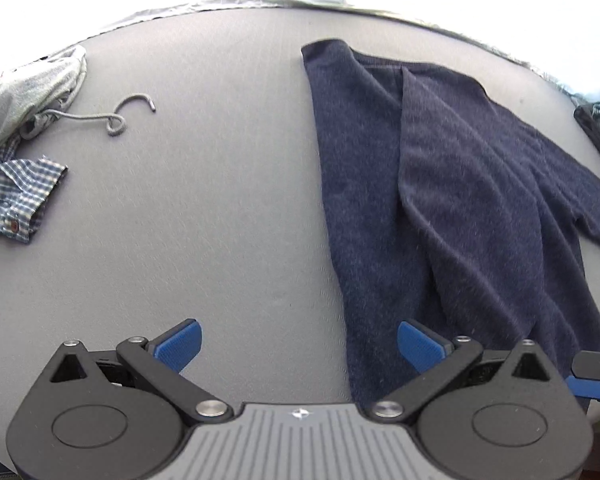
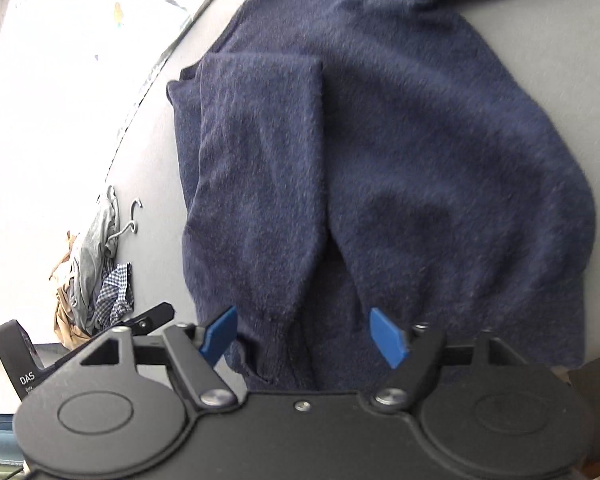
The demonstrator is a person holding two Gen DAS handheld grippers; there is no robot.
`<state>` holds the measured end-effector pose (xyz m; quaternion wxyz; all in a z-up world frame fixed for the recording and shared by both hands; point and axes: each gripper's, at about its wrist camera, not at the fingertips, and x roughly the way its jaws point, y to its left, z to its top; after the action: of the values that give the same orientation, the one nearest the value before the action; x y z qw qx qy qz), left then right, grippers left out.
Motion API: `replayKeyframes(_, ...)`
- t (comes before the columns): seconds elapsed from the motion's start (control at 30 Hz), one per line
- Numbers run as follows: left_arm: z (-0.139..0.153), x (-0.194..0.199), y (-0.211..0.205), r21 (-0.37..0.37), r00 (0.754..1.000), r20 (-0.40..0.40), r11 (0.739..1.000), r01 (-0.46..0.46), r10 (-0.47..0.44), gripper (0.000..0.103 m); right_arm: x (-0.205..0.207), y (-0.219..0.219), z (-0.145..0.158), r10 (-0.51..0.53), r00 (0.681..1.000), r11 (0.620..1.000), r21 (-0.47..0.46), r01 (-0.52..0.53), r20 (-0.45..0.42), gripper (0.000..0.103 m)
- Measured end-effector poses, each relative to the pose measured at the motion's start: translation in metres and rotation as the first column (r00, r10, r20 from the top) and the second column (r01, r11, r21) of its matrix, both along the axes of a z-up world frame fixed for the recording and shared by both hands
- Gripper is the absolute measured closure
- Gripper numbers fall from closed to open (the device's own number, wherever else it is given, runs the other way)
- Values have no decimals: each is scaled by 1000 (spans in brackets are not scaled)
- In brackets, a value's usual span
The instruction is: Fold clothes
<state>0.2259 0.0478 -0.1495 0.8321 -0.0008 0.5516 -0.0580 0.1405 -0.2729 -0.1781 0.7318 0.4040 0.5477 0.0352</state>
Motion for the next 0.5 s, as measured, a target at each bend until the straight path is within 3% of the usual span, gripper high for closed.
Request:
replayKeyframes(0.2, 10, 20, -21, 10, 998, 57, 1000, 0, -1, 0, -8, -51, 15, -76, 994, 984, -157, 87, 76, 8)
replayKeyframes(0.33, -8, 34, -59, 108, 998, 3, 992, 68, -68, 0, -8, -87, 13, -138, 984, 964, -214, 159, 112, 3)
replayKeyframes(0.5, -29, 45, -92, 126, 992, -57, 985, 119, -113, 0, 8, -126, 2, -209, 964, 926, -282, 249, 167, 0)
